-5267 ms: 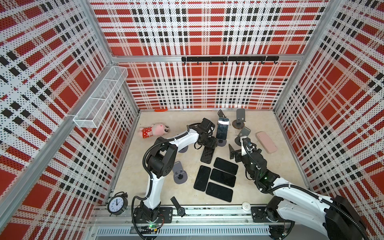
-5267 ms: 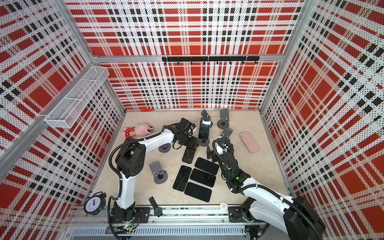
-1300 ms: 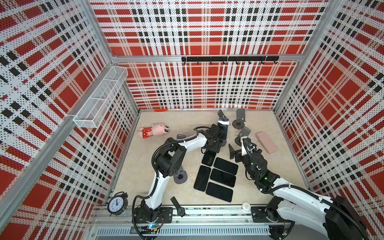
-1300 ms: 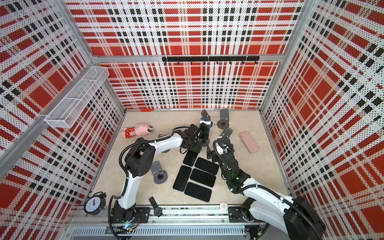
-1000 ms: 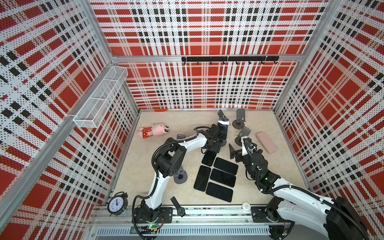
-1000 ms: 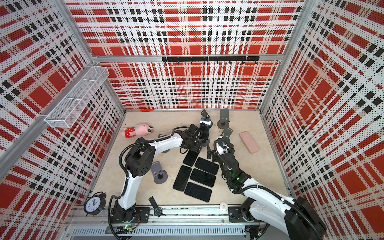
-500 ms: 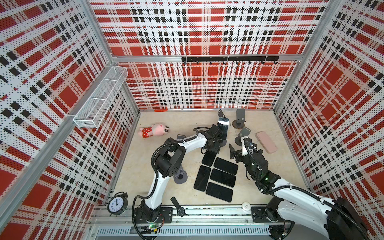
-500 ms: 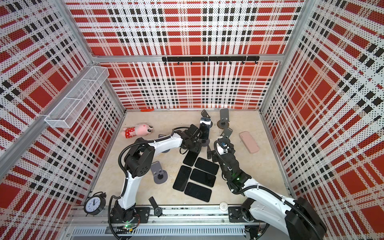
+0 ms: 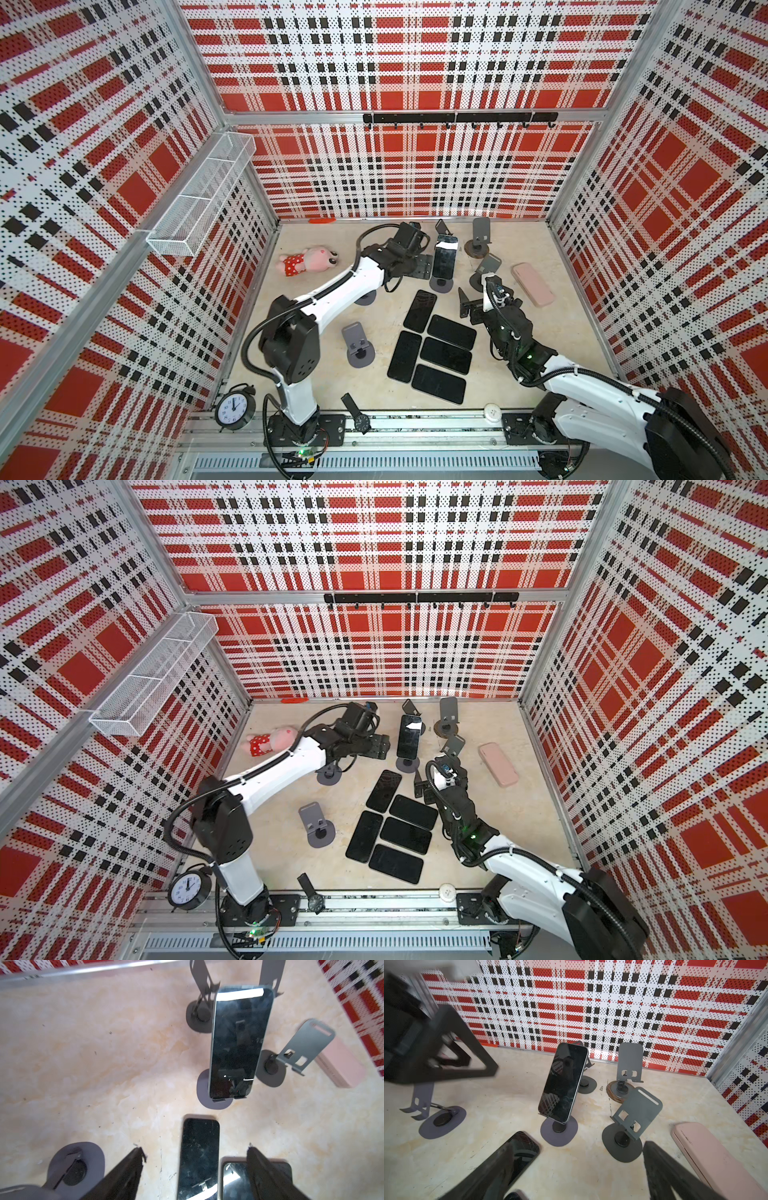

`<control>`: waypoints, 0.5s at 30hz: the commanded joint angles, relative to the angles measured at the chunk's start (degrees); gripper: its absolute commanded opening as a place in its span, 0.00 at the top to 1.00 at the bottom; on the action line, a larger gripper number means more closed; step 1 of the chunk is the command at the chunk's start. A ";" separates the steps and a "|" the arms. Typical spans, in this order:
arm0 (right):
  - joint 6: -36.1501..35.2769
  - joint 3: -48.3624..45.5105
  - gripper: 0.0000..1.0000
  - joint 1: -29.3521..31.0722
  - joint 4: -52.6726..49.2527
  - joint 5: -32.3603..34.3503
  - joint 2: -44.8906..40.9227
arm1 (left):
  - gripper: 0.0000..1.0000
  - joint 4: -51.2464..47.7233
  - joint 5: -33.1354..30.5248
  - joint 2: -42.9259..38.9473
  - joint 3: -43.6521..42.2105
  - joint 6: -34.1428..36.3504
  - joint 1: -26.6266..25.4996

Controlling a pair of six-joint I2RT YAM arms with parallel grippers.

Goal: Remove the phone from the phone stand
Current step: 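Open the left gripper and raise it away from the placed phone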

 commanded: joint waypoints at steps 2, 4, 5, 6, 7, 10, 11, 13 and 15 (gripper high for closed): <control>-0.89 -0.11 0.00 0.14 2.57 2.34 2.53 | 0.18 5.07 -0.19 -7.60 -6.61 0.99 3.15; 0.62 1.34 0.00 0.14 1.32 3.00 3.52 | 0.17 8.69 -0.19 -11.59 -11.29 0.68 4.82; 3.04 2.76 0.00 0.05 -0.48 4.04 4.15 | 0.16 10.90 -0.01 -13.92 -14.00 0.45 5.78; 4.91 4.26 0.00 0.04 -2.65 4.62 4.69 | 0.01 12.68 0.37 -15.74 -16.27 0.27 6.96; 6.65 6.86 0.00 0.05 -5.92 4.81 5.55 | 0.02 14.86 0.95 -18.00 -19.00 0.16 8.33; 10.87 14.11 0.00 -0.16 -13.95 7.20 8.93 | 0.02 20.78 2.33 -23.78 -26.26 -0.56 13.39; 13.13 17.51 0.00 -0.56 -18.04 7.25 10.59 | 0.02 22.97 2.37 -25.77 -28.79 -0.99 15.11; 16.47 23.55 0.00 -0.96 -24.28 7.51 14.08 | 0.02 27.36 1.34 -29.28 -33.42 -1.95 17.82; 16.42 29.57 0.00 -0.97 -29.44 6.53 17.73 | 0.02 32.14 -0.50 -32.84 -38.39 -2.44 19.86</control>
